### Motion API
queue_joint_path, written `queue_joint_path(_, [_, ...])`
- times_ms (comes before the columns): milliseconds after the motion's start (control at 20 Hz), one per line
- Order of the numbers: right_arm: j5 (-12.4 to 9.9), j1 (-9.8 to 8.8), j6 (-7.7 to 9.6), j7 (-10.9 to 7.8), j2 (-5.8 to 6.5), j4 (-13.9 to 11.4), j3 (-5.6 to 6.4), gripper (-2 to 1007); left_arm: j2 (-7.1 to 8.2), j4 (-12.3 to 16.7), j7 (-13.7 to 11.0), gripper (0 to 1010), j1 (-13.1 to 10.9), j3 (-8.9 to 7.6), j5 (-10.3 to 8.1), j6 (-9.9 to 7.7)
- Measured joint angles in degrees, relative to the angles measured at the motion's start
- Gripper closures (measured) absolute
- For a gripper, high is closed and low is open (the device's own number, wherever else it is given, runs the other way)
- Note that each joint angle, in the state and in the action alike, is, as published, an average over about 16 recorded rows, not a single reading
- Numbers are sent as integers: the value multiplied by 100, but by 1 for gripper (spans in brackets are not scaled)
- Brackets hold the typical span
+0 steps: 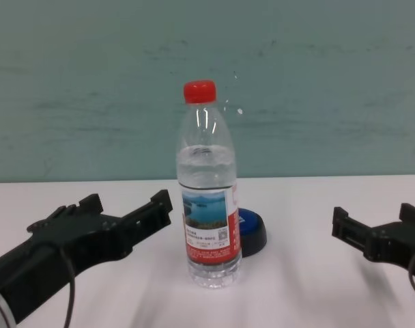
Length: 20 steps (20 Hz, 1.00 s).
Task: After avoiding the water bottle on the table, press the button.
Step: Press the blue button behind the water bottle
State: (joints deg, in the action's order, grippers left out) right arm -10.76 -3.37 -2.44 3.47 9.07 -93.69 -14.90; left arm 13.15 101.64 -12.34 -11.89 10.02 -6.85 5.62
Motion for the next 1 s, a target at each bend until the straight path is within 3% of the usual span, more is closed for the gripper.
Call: queue_joint_path(1000, [0, 0, 0, 0, 0, 0, 0, 1, -65, -192, 56, 0, 119, 80, 103, -38])
